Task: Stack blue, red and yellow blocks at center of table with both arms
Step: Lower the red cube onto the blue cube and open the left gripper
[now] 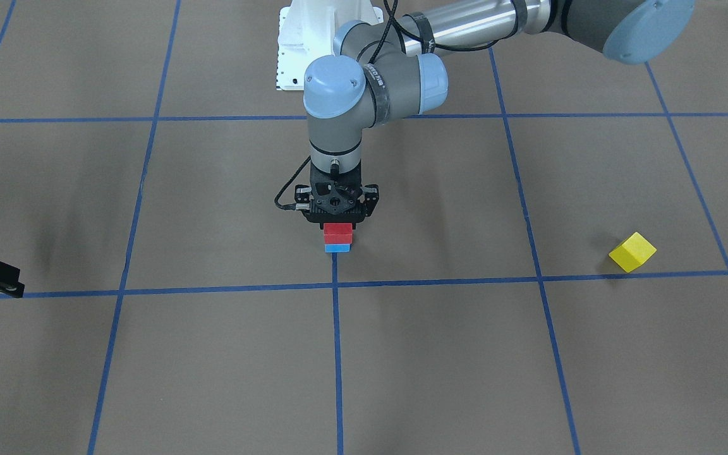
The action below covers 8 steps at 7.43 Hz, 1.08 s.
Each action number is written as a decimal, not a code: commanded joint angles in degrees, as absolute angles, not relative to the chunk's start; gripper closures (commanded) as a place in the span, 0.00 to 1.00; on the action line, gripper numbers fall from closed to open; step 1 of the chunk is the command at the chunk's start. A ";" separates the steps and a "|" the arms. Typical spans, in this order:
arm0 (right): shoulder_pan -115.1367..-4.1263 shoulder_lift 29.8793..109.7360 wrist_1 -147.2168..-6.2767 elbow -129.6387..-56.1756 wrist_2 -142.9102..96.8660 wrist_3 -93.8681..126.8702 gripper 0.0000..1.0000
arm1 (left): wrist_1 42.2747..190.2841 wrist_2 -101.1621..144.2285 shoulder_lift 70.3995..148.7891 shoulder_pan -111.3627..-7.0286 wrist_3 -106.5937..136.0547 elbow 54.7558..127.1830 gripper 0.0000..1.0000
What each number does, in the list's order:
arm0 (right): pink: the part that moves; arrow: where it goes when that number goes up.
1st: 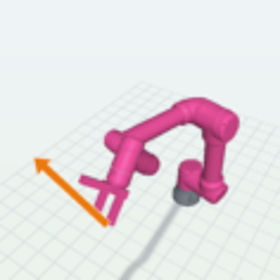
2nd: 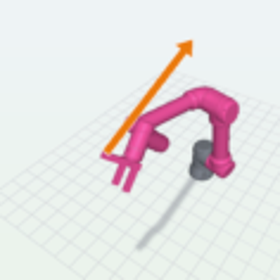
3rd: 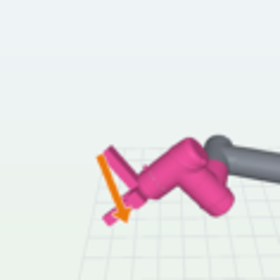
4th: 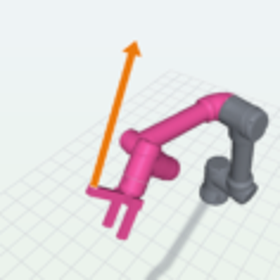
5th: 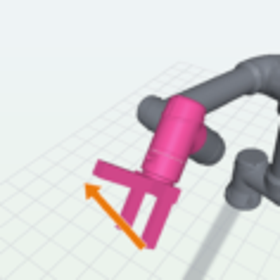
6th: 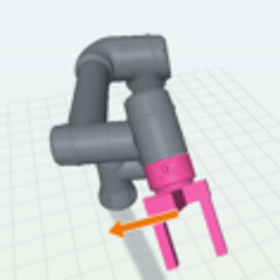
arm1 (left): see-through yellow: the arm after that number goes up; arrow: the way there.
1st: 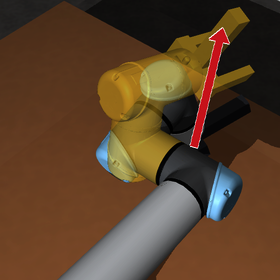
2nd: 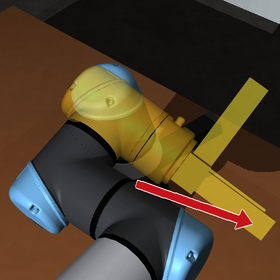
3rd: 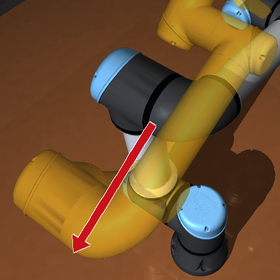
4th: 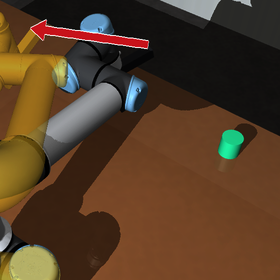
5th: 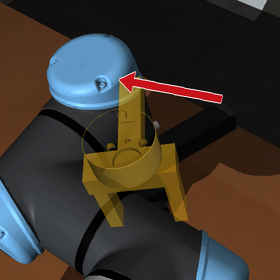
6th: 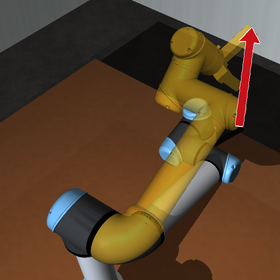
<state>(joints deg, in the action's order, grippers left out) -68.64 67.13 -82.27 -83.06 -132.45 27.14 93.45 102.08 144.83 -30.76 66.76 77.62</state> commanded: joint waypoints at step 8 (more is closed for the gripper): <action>-68.73 67.06 -82.27 -83.14 -132.45 27.07 0.01 | 90.11 103.26 141.79 -33.90 66.63 88.28 0.00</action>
